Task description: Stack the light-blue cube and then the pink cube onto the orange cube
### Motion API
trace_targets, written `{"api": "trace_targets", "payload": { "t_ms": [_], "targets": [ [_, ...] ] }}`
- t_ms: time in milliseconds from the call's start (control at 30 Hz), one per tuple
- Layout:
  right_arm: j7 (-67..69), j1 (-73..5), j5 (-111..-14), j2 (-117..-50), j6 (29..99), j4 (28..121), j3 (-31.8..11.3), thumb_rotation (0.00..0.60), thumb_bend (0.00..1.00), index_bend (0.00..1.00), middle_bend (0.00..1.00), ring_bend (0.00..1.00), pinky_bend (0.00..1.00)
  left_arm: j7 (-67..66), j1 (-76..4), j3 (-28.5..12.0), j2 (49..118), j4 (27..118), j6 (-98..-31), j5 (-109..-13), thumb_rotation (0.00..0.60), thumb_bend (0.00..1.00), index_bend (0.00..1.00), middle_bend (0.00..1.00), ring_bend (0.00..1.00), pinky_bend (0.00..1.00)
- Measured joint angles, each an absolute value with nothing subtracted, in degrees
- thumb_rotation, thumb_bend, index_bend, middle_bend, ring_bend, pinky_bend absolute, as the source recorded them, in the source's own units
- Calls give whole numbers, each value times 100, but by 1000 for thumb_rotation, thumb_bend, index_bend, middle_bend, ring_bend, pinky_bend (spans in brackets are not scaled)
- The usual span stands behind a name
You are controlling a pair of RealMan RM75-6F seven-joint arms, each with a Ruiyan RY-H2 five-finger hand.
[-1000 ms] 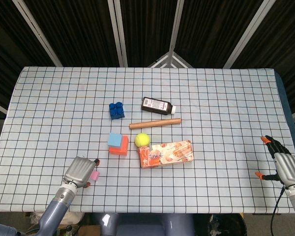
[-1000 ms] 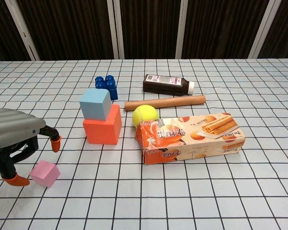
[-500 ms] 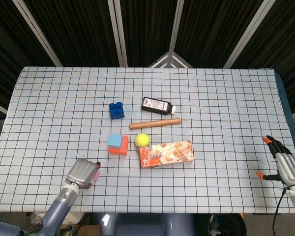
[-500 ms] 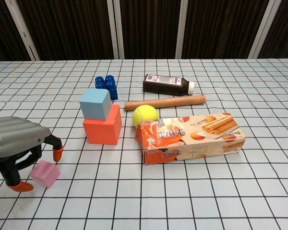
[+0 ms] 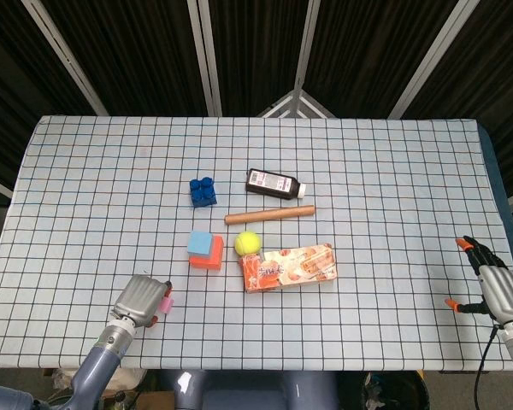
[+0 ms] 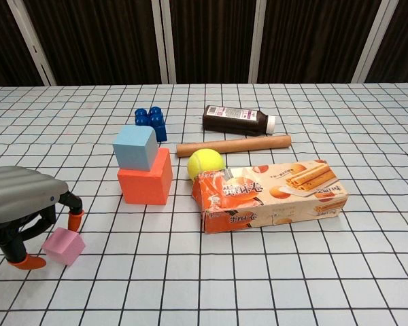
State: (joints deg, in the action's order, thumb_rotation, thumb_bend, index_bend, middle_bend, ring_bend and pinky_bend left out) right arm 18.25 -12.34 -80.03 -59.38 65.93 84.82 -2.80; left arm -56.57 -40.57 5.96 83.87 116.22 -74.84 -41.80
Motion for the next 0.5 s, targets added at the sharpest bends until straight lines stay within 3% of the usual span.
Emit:
{"api": "trace_targets", "payload": {
  "t_ms": [500],
  "targets": [
    [1802,-1311,-7943,-5966,6420,8453,-281,600,128,0,15,60,156,-5591,-4051,529,8377,11459,-7373,-4162,600,305,418,808,787,864]
  ]
}}
